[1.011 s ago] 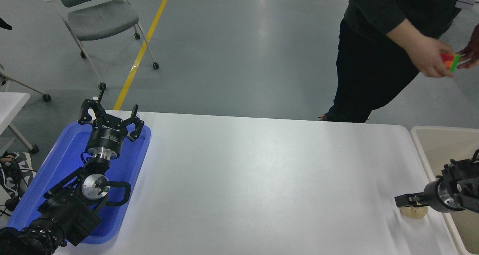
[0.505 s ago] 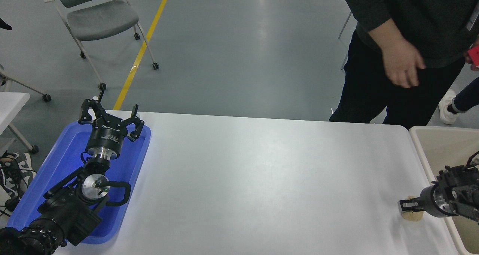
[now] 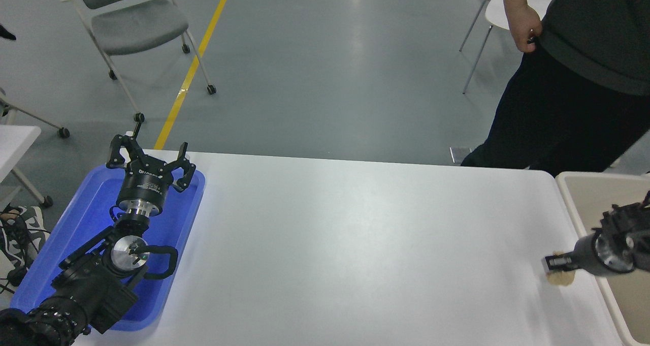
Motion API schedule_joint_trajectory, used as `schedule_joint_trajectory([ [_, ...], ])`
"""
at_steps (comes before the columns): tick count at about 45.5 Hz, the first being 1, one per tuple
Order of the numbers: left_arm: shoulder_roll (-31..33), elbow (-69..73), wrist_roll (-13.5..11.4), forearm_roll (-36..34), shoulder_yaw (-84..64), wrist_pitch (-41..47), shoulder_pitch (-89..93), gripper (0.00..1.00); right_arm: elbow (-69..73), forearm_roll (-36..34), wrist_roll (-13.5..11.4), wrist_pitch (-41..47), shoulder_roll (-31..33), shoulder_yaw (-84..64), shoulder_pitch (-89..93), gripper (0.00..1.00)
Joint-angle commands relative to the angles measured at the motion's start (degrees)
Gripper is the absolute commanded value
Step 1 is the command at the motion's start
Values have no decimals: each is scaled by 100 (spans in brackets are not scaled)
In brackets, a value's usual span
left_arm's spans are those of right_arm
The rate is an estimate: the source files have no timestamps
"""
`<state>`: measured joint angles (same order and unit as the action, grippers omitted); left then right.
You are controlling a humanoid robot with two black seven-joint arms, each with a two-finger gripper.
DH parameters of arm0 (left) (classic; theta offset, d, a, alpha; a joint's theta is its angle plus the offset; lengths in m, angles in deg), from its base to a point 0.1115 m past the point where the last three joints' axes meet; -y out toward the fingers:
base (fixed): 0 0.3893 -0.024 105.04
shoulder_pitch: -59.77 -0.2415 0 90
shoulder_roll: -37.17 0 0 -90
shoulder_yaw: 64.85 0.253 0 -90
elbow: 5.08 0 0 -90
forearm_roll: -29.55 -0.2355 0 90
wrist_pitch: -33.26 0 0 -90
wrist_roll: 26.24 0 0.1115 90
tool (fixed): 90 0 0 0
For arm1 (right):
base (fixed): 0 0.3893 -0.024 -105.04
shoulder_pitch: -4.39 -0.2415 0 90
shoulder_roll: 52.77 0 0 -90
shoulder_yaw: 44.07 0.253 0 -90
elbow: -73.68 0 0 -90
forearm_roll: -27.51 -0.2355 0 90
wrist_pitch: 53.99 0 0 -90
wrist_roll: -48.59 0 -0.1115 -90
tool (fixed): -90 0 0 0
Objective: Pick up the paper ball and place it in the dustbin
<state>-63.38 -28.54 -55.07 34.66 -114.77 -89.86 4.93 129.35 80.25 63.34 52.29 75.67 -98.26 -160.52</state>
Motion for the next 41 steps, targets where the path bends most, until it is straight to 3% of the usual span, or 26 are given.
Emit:
schedule_joint_trajectory([
  [1, 0, 0, 0, -1, 0, -1, -1, 100, 1771, 140, 10, 218, 392, -1163, -2061, 0],
  [9, 0, 0, 0, -1, 0, -1, -1, 100, 2756, 131, 10, 367, 384, -2201, -3801, 0],
  [19, 0, 0, 0, -1, 0, -1, 7, 100, 3143, 122, 10, 1280, 366, -2298, -4971, 0],
  [41, 0, 0, 0, -1, 0, -1, -1, 100, 3275, 105, 10, 2107, 498, -2324, -5895, 0],
])
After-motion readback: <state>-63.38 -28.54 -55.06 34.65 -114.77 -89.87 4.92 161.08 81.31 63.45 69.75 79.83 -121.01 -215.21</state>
